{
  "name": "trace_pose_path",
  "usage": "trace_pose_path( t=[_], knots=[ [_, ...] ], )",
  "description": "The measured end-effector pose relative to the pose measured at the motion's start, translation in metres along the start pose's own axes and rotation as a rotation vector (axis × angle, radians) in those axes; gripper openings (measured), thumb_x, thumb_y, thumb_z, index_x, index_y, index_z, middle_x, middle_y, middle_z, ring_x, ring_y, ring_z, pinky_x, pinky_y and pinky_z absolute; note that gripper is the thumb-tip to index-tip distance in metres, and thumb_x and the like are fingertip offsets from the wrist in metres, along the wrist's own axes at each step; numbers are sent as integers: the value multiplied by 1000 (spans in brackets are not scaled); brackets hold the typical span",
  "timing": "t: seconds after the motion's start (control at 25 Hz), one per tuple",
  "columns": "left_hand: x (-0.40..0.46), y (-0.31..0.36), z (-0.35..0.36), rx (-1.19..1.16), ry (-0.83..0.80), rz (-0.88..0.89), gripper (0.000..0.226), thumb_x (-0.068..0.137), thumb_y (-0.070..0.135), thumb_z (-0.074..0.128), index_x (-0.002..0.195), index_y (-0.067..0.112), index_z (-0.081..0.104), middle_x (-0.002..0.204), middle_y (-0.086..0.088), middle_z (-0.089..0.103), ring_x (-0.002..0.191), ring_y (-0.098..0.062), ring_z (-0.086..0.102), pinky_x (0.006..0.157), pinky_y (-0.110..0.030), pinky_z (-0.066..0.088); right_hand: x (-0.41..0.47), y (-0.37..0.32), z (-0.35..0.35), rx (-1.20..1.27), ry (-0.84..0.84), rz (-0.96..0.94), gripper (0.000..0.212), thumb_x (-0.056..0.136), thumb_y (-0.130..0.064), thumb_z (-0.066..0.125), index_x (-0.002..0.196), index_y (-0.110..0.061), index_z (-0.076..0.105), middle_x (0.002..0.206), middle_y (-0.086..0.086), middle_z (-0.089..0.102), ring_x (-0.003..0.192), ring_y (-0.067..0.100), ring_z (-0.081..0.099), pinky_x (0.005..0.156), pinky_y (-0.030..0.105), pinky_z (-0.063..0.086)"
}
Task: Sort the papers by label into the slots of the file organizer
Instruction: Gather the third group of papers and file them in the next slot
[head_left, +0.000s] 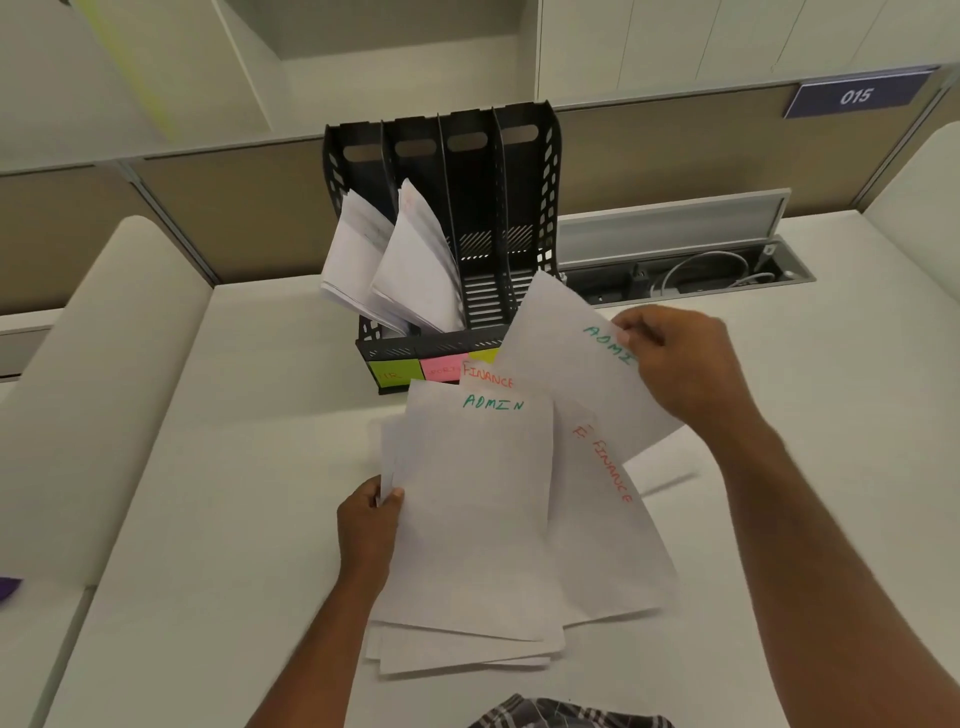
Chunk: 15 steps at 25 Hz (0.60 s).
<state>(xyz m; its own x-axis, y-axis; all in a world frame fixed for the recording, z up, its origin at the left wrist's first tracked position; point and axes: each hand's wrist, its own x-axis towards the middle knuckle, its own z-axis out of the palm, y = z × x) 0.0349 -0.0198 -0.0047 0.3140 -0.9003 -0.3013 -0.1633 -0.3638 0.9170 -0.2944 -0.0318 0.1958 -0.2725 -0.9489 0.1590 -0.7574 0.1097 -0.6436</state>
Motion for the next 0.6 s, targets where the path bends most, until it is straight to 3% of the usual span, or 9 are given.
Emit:
trace_pose_path(
  t=[0.04, 0.12, 0.2, 0.32, 0.4, 0.48, 0.6],
  knots=[
    [-1, 0, 1, -7, 0, -12, 19, 95, 10, 65, 78, 18, 70, 73, 2, 64, 65, -16, 53, 66, -28, 45, -1, -12, -12, 5, 44, -66, 17, 97, -18, 58, 96, -26, 73, 84, -10, 69, 62, 2, 61, 49, 19, 47],
    [-2, -2, 0, -9, 10, -25, 31, 96, 18, 65, 67, 10, 58, 65, -1, 46, 62, -18, 36, 58, -27, 33, -5, -39, -37, 22, 67, -199, 18, 94, -13, 62, 99, -22, 76, 88, -5, 71, 68, 9, 62, 58, 25, 53],
    [-1, -4, -1, -23, 1, -34, 35, 95, 20, 66, 66, 12, 50, 66, -5, 38, 65, -19, 31, 59, -27, 28, -12, -67, -62, 13, -19, -284, 21, 93, -11, 64, 96, -29, 76, 89, -7, 71, 69, 5, 61, 58, 20, 51],
    [3, -8, -2, -58, -32, -64, 27, 93, 18, 67, 75, -2, 63, 73, -9, 51, 70, -21, 40, 67, -34, 34, -13, -95, -93, 88, -178, -345, 27, 91, -13, 68, 90, -39, 73, 82, -21, 74, 69, -7, 64, 51, 5, 45],
    [6, -8, -3, -75, -43, -89, 18, 92, 15, 68, 85, -1, 71, 80, -9, 64, 74, -22, 52, 71, -37, 44, -1, -101, -97, 124, -299, -359, 20, 89, -16, 71, 84, -35, 74, 82, -31, 72, 67, -15, 64, 52, 1, 44],
    [7, -6, -5, -101, -70, -101, 8, 91, 12, 69, 91, 11, 77, 91, -8, 76, 81, -25, 65, 80, -40, 53, 19, -93, -81, 135, -425, -307, 15, 88, -15, 72, 85, -29, 76, 79, -21, 75, 64, -9, 67, 55, 6, 50],
    [9, -5, -7, -152, -134, -108, 18, 90, 7, 69, 98, 21, 78, 99, -5, 80, 90, -27, 75, 84, -40, 60, 47, -59, -20, 75, -568, -139, 15, 87, -8, 72, 92, -21, 78, 78, -3, 76, 65, 2, 66, 56, 10, 51]
  ],
)
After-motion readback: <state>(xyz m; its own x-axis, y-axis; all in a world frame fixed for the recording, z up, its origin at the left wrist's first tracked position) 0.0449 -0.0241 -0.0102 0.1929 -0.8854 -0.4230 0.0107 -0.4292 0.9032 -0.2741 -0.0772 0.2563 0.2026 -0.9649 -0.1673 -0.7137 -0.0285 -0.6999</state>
